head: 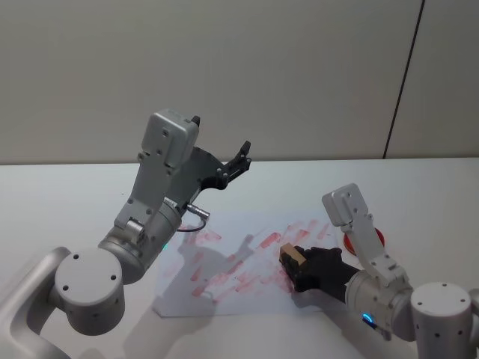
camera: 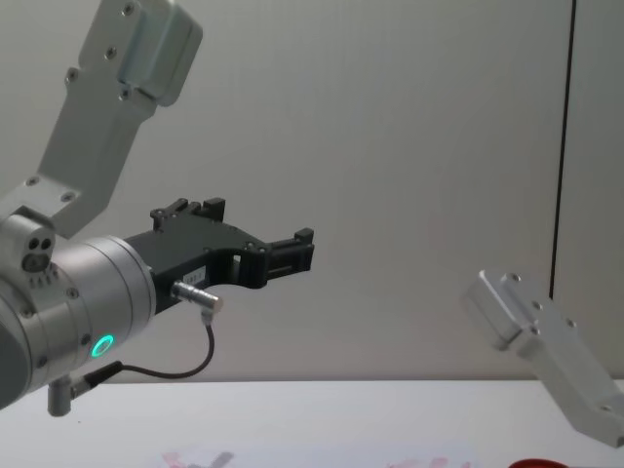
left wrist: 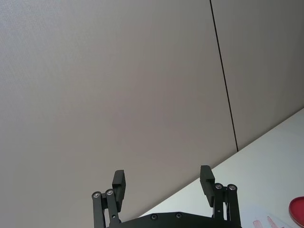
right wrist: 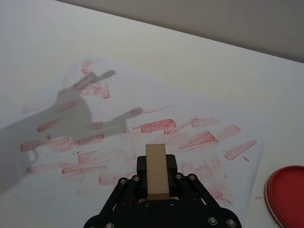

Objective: Use the one hand to pick up the stamp and affix it onto the A4 paper.

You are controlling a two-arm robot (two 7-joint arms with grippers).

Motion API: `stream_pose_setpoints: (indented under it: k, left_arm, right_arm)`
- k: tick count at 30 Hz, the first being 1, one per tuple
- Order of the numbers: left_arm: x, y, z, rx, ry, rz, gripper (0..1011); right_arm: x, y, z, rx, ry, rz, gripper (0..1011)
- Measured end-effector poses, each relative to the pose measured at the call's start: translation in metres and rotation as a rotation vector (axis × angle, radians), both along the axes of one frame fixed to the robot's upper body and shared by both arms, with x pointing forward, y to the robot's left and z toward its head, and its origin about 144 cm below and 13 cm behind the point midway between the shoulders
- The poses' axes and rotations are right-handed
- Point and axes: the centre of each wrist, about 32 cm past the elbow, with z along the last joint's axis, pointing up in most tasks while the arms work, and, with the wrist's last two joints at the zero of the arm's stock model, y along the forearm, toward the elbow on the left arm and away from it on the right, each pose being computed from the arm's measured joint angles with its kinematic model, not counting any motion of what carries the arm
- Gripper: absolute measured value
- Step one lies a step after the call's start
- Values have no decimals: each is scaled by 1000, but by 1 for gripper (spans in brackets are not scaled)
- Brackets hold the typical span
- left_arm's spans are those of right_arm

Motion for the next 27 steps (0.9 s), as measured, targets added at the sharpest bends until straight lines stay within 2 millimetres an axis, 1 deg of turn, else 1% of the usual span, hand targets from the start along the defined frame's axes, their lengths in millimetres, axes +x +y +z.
stream_pose_setpoints:
  k: [5,10,17,20,21,24,27]
  left_arm:
    - [0,0,0,0,0,0,1001]
    - [0,0,0,0,0,0,1001]
    - [0,0,0,0,0,0,1002]
    - [0,0,0,0,0,0,1001]
    - [0,0,0,0,0,0,1001]
    - [0,0,0,0,0,0,1001]
    - [0,0,0,0,0,0,1001]
  right_arm:
    - [0,1,0,14,4,-11,217]
    - [-1,0,7,51,-2,-24,217]
    - [-1,-3,31,136,-53,-37,217]
    - [-2,-7,45,176,-80,-52,217]
    - [-3,-11,52,194,-96,-61,217]
    - [-5,-19,64,222,-122,-86,218]
    - [-7,-25,70,235,-136,-106,217]
